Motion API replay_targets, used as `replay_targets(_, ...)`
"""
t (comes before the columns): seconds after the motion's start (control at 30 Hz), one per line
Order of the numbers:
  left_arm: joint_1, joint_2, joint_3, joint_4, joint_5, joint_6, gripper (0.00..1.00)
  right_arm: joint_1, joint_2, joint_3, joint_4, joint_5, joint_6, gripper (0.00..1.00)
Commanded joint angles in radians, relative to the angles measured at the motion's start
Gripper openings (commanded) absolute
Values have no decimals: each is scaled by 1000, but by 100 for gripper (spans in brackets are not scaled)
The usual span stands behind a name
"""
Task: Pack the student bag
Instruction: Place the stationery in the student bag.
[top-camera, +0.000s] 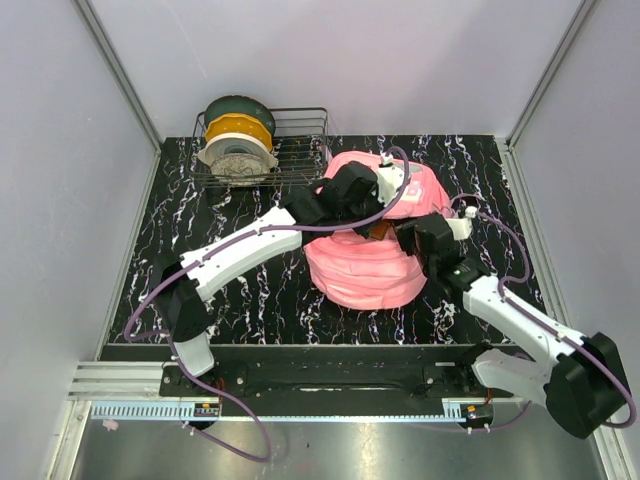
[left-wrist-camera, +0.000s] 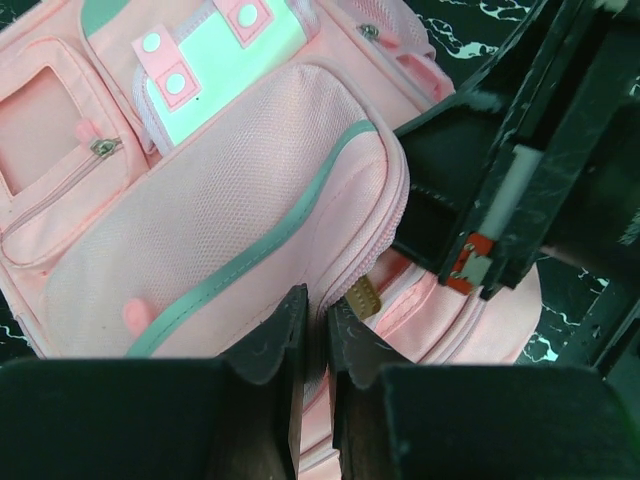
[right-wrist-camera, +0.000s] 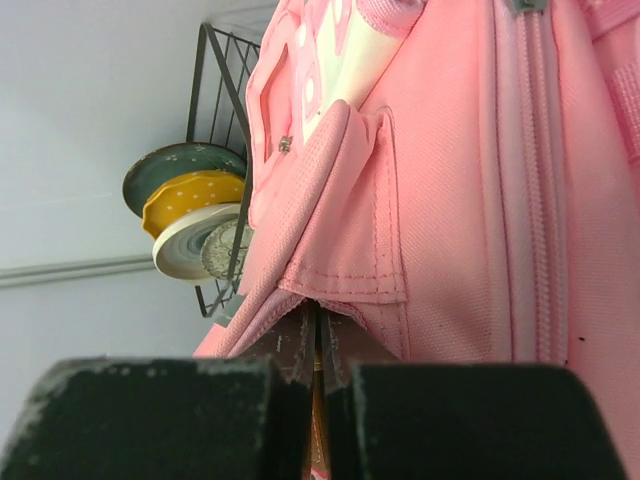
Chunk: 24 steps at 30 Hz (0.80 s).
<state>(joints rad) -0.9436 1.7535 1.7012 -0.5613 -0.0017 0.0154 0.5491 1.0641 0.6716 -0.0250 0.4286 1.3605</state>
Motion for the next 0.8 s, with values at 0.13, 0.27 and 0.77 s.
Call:
replay_targets(0.13, -15, -81, 100, 67, 40, -78, 0, 32, 146, 16, 177, 138, 88, 16)
replay_targets(0.27, -15, -80, 89, 69, 28, -77, 0, 35, 103, -19, 175, 133, 22, 39)
replay_targets(0.77, -6, -86, 43, 83, 3, -72, 6, 35, -366, -127, -209, 93, -121, 70)
